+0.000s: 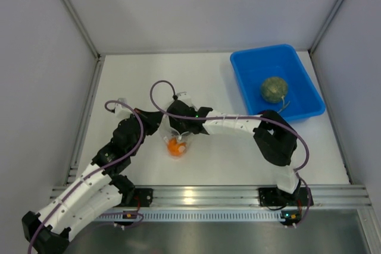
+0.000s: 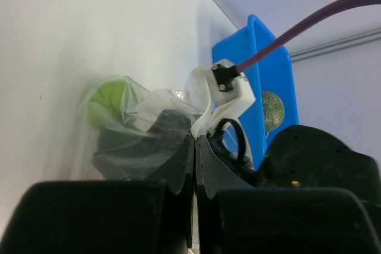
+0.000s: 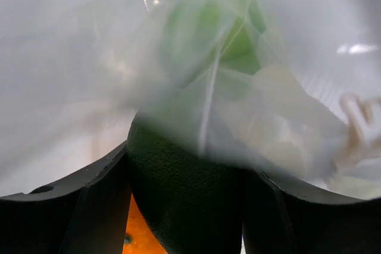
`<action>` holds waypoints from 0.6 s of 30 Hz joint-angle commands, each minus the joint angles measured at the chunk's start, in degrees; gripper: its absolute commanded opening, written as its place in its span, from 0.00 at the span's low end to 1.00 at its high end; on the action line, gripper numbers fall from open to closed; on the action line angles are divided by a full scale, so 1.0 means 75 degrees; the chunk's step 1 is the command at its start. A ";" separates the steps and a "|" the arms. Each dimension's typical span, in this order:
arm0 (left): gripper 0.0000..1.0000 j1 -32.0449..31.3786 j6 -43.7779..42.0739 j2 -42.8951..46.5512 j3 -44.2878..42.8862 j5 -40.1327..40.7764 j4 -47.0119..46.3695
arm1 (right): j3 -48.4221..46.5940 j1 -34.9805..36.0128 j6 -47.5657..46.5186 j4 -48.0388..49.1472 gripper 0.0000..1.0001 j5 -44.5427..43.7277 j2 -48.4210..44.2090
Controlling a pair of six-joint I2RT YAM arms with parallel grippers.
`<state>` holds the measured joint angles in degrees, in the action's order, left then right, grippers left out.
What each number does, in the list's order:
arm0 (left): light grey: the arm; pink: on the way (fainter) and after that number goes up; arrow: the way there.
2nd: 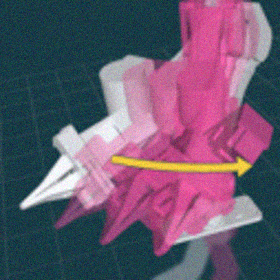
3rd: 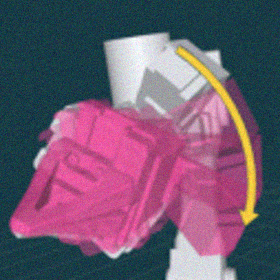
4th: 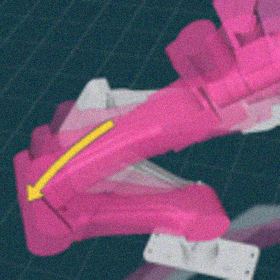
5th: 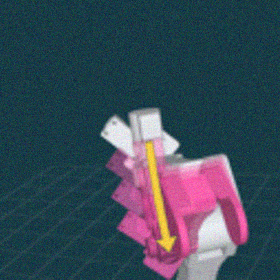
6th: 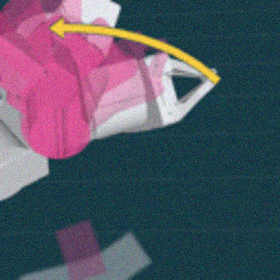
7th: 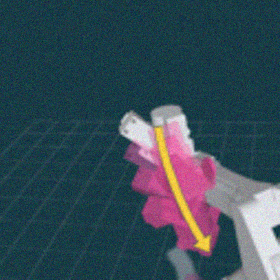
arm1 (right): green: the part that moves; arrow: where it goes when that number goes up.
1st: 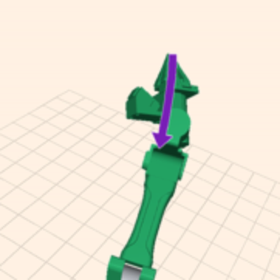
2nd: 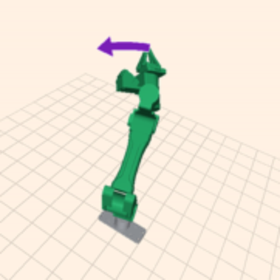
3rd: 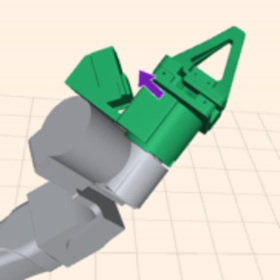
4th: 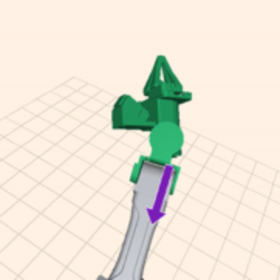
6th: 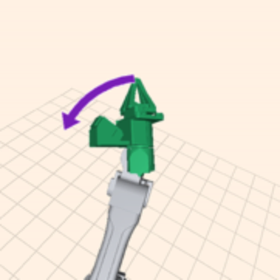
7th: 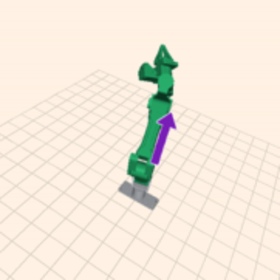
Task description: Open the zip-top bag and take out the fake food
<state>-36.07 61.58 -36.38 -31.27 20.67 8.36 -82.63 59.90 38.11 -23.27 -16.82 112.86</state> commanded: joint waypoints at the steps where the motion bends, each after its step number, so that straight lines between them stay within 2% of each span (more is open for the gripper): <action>1: 0.00 -0.0006 -0.0090 -0.0001 -0.0096 0.0045 -0.0212 | -0.0641 0.0064 -0.0206 -0.0412 0.48 -0.0324 -0.0762; 10: 0.00 -0.0006 -0.0394 -0.0164 -0.0354 -0.0224 -0.0201 | -0.1684 0.0064 -0.0581 -0.1268 0.46 -0.0464 -0.1114; 18: 0.00 -0.0018 -0.0442 -0.0258 -0.0448 -0.0259 -0.0201 | -0.1944 0.0076 -0.0733 -0.1819 0.45 -0.0535 -0.1617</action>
<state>-36.07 59.35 -37.85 -32.03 19.07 8.25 -94.24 59.99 33.93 -34.11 -19.57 104.95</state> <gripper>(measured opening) 0.020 0.609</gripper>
